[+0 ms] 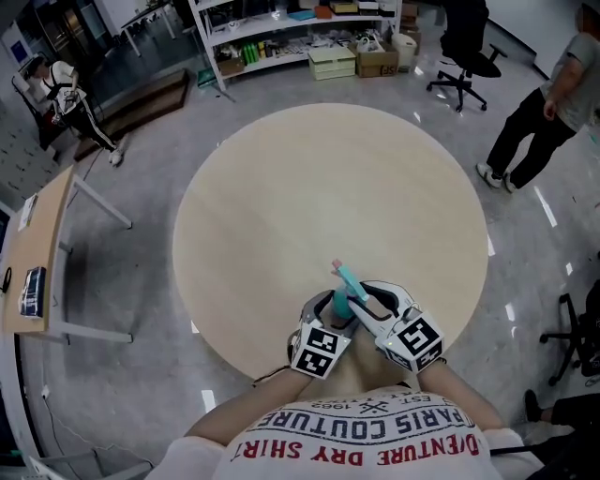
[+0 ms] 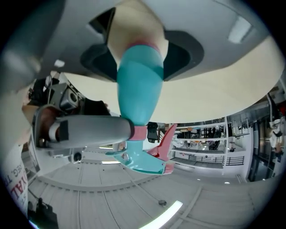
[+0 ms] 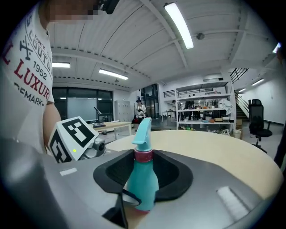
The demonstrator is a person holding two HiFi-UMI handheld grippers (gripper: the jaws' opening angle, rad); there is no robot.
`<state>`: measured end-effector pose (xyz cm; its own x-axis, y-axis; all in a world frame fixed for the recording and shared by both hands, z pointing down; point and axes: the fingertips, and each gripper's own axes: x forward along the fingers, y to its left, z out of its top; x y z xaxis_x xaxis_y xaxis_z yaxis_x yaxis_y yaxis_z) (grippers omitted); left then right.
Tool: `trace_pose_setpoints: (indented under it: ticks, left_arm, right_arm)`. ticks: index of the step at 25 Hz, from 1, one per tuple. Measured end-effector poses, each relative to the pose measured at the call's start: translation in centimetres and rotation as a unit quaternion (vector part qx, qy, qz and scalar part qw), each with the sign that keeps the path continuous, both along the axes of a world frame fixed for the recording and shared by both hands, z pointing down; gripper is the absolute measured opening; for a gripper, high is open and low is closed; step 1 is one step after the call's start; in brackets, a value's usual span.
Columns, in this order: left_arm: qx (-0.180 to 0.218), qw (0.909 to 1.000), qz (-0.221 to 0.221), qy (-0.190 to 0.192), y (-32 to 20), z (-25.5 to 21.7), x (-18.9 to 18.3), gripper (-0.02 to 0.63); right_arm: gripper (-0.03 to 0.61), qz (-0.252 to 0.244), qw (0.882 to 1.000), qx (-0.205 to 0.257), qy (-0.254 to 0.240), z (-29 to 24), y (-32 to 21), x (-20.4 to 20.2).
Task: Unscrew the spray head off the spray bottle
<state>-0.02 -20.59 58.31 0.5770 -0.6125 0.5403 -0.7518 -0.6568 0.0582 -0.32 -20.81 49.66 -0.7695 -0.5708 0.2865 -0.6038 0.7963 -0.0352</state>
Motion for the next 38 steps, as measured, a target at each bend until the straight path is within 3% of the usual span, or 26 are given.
trace_pose_setpoints:
  ticks: [2, 4, 6, 9, 10, 12, 14, 19, 22, 24, 28, 31, 38]
  left_arm:
    - [0.004, 0.9989, 0.046, -0.001, 0.4, 0.1, 0.0, 0.321]
    - [0.005, 0.9928, 0.120, -0.001, 1.0, -0.1, 0.3, 0.319]
    - [0.002, 0.9760, 0.218, -0.005, 2.0, -0.1, 0.5, 0.319]
    - [-0.009, 0.9369, 0.349, -0.026, 4.1, 0.0, 0.2, 0.319]
    - [-0.012, 0.9282, 0.371, -0.031, 4.5, 0.0, 0.1, 0.319]
    - [-0.013, 0.9233, 0.383, -0.032, 4.8, 0.0, 0.0, 0.319]
    - [-0.012, 0.9303, 0.366, -0.023, 4.7, 0.0, -0.1, 0.319]
    - [-0.005, 0.9618, 0.274, -0.004, 3.9, -0.2, 0.0, 0.319]
    - [-0.006, 0.9785, 0.206, 0.006, 3.3, -0.3, 0.2, 0.319]
    - [-0.005, 0.9859, 0.167, 0.006, 3.1, -0.4, 0.4, 0.319]
    - [0.001, 0.9921, 0.125, -0.005, 3.2, -0.4, 0.6, 0.319]
    - [0.004, 0.9935, 0.114, -0.002, 3.2, -0.3, 0.8, 0.319]
    - [0.001, 0.9848, 0.173, -0.004, 3.2, 0.2, 1.0, 0.319]
  right_arm:
    - [0.130, -0.038, 0.999, -0.001, 0.001, 0.0, 0.5, 0.0]
    - [0.129, -0.096, 0.995, -0.004, 0.002, -0.1, 1.2, 0.2]
    - [0.127, -0.173, 0.985, -0.009, 0.006, -0.1, 2.2, 0.3]
    - [0.127, -0.280, 0.960, -0.027, 0.010, -0.1, 4.3, -0.1]
    - [0.127, -0.298, 0.954, -0.034, 0.011, -0.2, 4.6, -0.3]
    - [0.129, -0.309, 0.950, -0.039, 0.009, -0.3, 4.8, -0.6]
    - [0.132, -0.294, 0.955, -0.041, -0.005, -0.4, 4.7, -0.7]
    - [0.190, -0.180, 0.980, -0.045, -0.065, -1.7, 3.5, -0.5]
    - [0.249, -0.129, 0.990, -0.021, -0.044, -1.2, 3.6, -0.7]
    - [0.249, -0.084, 0.996, 0.002, -0.024, -1.3, 3.0, -0.7]
    - [0.213, -0.058, 0.998, 0.032, 0.017, -1.1, 2.6, -1.1]
    - [0.149, -0.054, 0.997, 0.039, 0.025, -0.9, 2.6, -1.1]
    - [0.143, -0.090, 0.996, 0.016, -0.001, -1.3, 2.6, -0.6]
